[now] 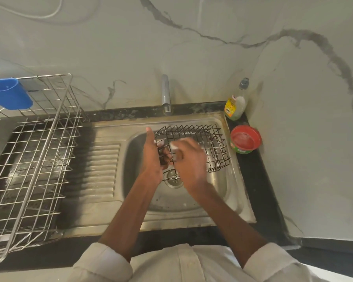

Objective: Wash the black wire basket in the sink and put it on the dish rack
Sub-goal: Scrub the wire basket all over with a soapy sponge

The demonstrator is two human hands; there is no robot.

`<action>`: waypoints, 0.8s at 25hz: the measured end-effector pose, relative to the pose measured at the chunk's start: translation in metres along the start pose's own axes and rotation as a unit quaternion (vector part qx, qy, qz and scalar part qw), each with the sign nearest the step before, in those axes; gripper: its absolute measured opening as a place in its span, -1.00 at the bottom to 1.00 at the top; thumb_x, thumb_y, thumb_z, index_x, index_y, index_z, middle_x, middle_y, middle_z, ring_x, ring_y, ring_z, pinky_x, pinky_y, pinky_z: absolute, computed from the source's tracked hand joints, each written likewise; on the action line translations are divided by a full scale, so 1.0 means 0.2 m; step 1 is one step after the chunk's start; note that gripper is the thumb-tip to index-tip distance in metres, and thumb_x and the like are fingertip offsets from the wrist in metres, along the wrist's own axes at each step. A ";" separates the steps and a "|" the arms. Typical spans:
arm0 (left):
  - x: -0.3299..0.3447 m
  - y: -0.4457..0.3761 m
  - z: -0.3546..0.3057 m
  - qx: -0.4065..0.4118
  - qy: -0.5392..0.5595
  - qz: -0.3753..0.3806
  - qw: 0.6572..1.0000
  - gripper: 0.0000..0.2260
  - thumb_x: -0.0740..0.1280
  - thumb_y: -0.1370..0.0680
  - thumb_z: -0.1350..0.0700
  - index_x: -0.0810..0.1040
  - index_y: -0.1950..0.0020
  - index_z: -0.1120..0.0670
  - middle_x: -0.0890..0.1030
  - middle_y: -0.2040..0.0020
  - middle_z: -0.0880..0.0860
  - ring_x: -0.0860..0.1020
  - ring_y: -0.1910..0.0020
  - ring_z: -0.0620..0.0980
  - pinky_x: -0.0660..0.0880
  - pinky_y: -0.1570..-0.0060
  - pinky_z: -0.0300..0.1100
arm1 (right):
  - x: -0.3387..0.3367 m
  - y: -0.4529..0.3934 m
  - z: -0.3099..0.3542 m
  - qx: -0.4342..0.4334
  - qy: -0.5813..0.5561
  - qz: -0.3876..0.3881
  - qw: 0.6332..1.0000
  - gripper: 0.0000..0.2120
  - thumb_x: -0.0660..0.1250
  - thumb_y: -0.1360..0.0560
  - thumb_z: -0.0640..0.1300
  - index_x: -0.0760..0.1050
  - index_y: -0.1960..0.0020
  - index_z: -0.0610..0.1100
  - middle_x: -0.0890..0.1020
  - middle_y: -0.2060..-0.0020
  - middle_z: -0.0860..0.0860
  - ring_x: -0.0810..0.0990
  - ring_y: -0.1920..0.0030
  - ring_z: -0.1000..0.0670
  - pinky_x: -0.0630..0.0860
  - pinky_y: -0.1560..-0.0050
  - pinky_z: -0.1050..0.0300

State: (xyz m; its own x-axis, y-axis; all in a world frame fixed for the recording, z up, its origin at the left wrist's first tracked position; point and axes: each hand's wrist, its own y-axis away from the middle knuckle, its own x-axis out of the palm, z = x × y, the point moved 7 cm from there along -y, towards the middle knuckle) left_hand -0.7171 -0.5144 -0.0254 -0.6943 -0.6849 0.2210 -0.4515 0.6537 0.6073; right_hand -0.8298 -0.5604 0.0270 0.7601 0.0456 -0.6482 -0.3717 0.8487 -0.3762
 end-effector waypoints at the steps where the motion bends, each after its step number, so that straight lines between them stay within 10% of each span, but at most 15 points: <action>1: 0.02 0.00 0.01 0.001 0.019 0.026 0.999 -0.32 0.17 -0.54 -0.57 0.63 0.18 0.04 0.62 0.22 0.04 0.65 0.21 0.03 0.58 0.00 0.00 | 0.04 0.01 0.11 -0.058 -0.014 0.010 0.998 -0.81 0.46 -0.39 -0.43 0.71 0.07 -0.21 0.70 0.14 -0.09 0.64 0.18 -0.04 0.61 0.16 0.19; 3: 0.04 0.02 0.01 0.003 0.045 0.053 0.998 -0.24 0.14 -0.55 -0.57 0.72 0.14 0.09 0.72 0.13 0.07 0.72 0.08 0.05 0.60 -0.12 0.00 | 0.08 0.01 0.19 -0.122 -0.015 0.030 0.992 -0.85 0.46 -0.40 -0.39 0.70 0.09 -0.21 0.68 0.15 -0.07 0.63 0.15 -0.04 0.65 0.16 0.07; 8: -0.01 0.02 -0.03 0.016 -0.012 0.002 1.000 -0.19 0.01 -0.56 -0.59 0.67 -0.07 0.09 0.48 0.34 -0.02 0.37 0.43 -0.06 0.26 0.44 -0.23 | -0.12 -0.02 -0.20 0.022 0.015 -0.029 0.999 -0.67 0.42 -0.33 -0.55 0.70 0.06 -0.21 0.72 0.13 -0.10 0.64 0.16 -0.02 0.34 0.09 0.55; 13: -0.03 0.03 -0.02 0.009 -0.011 -0.011 1.000 -0.26 0.06 -0.59 -0.55 0.67 -0.03 0.07 0.42 0.39 -0.07 0.34 0.45 -0.09 0.21 0.33 -0.14 | -0.33 -0.07 -0.69 0.261 0.099 -0.041 0.959 -0.75 0.42 -0.42 -0.43 0.65 -0.05 -0.21 0.69 0.05 -0.10 0.67 0.03 -0.12 0.40 0.14 0.17; 20: 0.02 0.03 -0.02 0.013 -0.033 -0.025 0.999 -0.22 0.03 -0.56 -0.58 0.67 -0.14 0.07 0.46 0.32 -0.02 0.38 0.39 -0.07 0.35 0.28 -0.13 | -0.16 -0.13 -0.32 0.164 0.131 0.018 0.978 -0.70 0.45 -0.41 -0.39 0.70 -0.11 -0.17 0.67 -0.02 -0.10 0.64 0.01 -0.08 0.43 0.09 0.25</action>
State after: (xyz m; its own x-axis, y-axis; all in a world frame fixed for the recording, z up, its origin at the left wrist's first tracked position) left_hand -0.7210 -0.5137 -0.0177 -0.7058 -0.6946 0.1392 -0.5003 0.6279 0.5962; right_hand -0.8784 -0.6189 0.0147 0.5717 -0.0221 -0.8202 -0.1723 0.9741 -0.1463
